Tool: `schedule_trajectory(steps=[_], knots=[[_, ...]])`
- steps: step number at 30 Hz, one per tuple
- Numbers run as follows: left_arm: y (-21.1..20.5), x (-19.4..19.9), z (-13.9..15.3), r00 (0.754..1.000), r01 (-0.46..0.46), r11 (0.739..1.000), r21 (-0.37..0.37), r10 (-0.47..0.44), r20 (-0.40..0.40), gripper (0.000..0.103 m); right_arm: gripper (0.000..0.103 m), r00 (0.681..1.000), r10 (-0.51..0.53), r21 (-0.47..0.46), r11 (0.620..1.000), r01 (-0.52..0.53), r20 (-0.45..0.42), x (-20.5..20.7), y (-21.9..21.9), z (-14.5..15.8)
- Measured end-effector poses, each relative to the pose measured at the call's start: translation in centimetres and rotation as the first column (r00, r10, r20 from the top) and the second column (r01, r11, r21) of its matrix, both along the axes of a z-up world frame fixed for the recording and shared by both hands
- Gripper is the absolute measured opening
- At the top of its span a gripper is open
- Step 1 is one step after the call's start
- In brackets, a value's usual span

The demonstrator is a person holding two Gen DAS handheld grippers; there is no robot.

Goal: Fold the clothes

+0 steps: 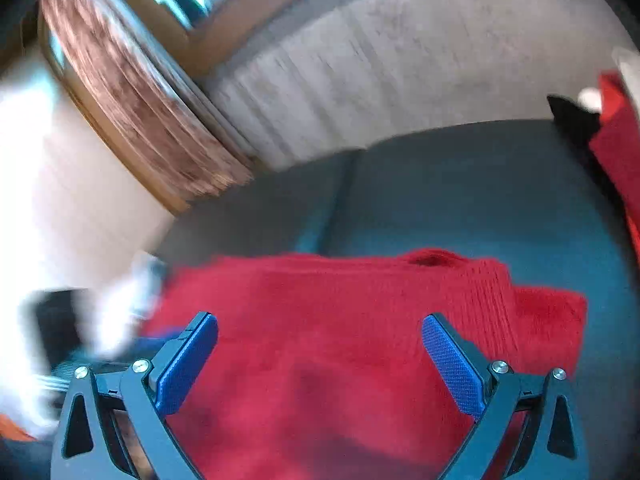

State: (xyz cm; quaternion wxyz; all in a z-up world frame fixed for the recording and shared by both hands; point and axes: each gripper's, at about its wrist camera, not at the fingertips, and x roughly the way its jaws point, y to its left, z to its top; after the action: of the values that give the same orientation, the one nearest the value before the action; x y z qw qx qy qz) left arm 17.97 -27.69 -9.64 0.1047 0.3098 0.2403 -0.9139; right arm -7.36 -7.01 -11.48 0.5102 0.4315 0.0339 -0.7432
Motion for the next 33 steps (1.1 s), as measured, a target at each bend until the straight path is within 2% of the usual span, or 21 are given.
schedule_trajectory(steps=[2,5,7,9,12,18,20,21,22,24,25,27,32,33], knots=[[-2.6,4.9,-0.2,0.997,-0.068,0.997,-0.028,0.068,0.021,0.047,0.103,0.998,-0.018,0.088,0.996,0.023,-0.054,-0.2,-0.8,-2.2],[-6.0,10.5,-1.7,0.991,-0.111,0.994,-0.002,0.111,0.074,0.05,0.103,0.993,-0.009,0.07,0.997,0.018,-0.121,0.5,-0.3,-2.9],[-7.6,13.1,-2.8,0.989,-0.115,0.993,0.036,0.111,0.099,0.05,0.103,0.995,-0.011,0.052,0.999,0.016,-0.095,0.0,0.1,-2.9],[-8.1,14.7,-3.6,0.993,-0.082,0.992,0.093,0.074,0.088,0.051,0.103,0.997,-0.011,0.026,1.0,0.013,-0.07,-0.4,0.6,-3.0],[-8.3,14.9,-4.5,0.998,-0.027,0.989,0.144,0.019,0.055,0.053,0.103,0.999,-0.015,-0.001,1.0,0.015,-0.048,-0.6,1.0,-2.9],[-9.2,12.5,-5.6,0.999,0.05,0.973,0.226,-0.052,0.005,0.052,0.103,0.997,-0.02,0.016,1.0,0.021,-0.07,0.3,0.3,-2.9],[-9.1,11.7,-5.7,0.996,0.086,0.96,0.268,-0.091,0.007,0.043,0.103,0.997,-0.021,0.017,1.0,0.022,-0.074,0.2,0.4,-2.9],[-9.0,11.6,-5.3,0.995,0.096,0.959,0.268,-0.102,0.01,0.02,0.103,0.997,-0.021,0.018,1.0,0.023,-0.075,0.2,0.4,-2.9],[-8.7,11.7,-4.9,0.994,0.102,0.959,0.264,-0.111,0.016,0.003,0.103,0.997,-0.022,0.019,1.0,0.023,-0.077,0.2,0.4,-2.9],[-8.0,12.4,-4.2,0.992,0.086,0.975,0.205,-0.102,0.068,0.005,0.103,0.997,-0.023,0.021,0.999,0.024,-0.08,0.2,0.4,-2.9],[-7.8,12.8,-4.4,0.989,0.069,0.983,0.17,-0.09,0.118,0.005,0.103,0.996,-0.023,0.021,0.999,0.025,-0.081,0.2,0.4,-2.9],[-8.3,13.9,-5.8,0.977,0.02,0.987,0.16,-0.054,0.206,0.005,0.103,0.997,-0.024,0.015,1.0,0.025,-0.077,0.1,0.5,-3.0],[-8.0,15.0,-5.1,0.986,0.002,0.979,0.204,-0.036,0.164,0.007,0.103,0.998,-0.025,-0.003,1.0,0.025,-0.065,0.0,0.7,-3.1],[-8.0,15.0,-4.9,0.988,0.002,0.975,0.222,-0.036,0.148,0.013,0.103,0.998,-0.025,-0.005,1.0,0.025,-0.065,0.0,0.8,-3.1]])
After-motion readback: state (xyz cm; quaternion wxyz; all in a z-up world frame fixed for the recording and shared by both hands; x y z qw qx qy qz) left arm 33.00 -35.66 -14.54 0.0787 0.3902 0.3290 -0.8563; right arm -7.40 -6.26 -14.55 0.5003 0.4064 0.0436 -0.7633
